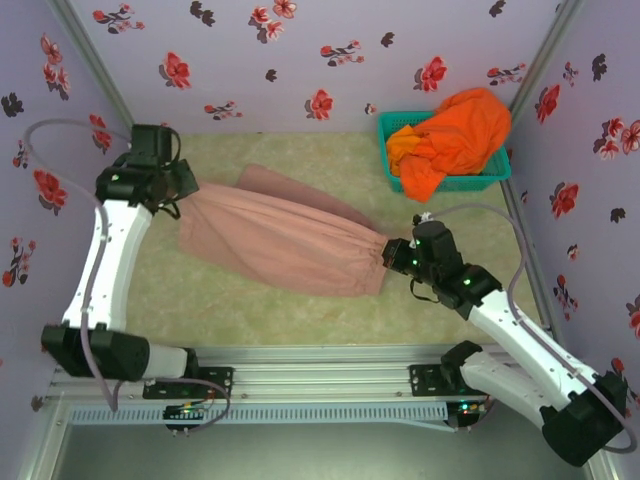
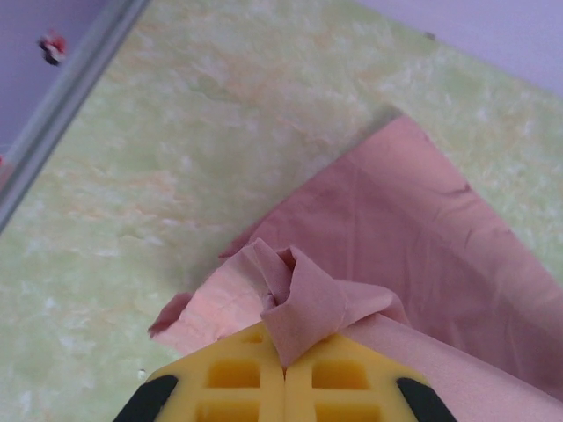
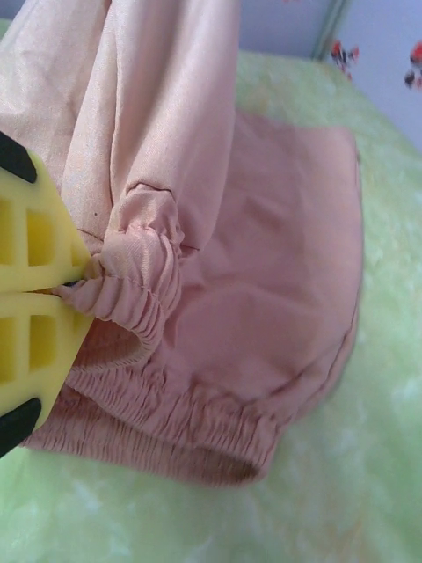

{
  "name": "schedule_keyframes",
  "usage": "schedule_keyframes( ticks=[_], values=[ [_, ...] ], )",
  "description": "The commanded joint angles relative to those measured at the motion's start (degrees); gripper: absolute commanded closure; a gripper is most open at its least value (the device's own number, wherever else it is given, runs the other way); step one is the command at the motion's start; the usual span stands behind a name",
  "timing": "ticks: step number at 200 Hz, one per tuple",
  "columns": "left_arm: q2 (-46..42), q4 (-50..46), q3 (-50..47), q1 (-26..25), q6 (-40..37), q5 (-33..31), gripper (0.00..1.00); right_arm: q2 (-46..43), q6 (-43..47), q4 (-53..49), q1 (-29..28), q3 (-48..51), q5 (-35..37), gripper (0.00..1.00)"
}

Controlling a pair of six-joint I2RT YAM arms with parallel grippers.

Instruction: Fold and stack the shorts

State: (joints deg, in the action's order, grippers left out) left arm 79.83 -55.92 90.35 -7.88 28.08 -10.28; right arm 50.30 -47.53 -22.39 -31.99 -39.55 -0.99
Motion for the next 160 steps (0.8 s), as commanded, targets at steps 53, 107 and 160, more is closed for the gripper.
schedule_keyframes(
  ticks=[53, 107, 160],
  values=[
    [19.1, 8.1, 10.2, -1.5, 0.2, -2.4, 1.0, 5.2, -6.5, 3.1, 3.7, 3.4, 11.6, 1.0],
    [35.7, 5.0, 25.0, -3.4, 0.7, -2.3, 1.0, 11.4, -7.2, 8.0, 7.6, 4.6, 11.3, 0.99],
    [47.2, 4.7, 36.4, -3.7, 2.0, 2.8, 0.52, 18.7, -6.2, 10.6, 14.6, 2.0, 5.0, 0.56]
  ],
)
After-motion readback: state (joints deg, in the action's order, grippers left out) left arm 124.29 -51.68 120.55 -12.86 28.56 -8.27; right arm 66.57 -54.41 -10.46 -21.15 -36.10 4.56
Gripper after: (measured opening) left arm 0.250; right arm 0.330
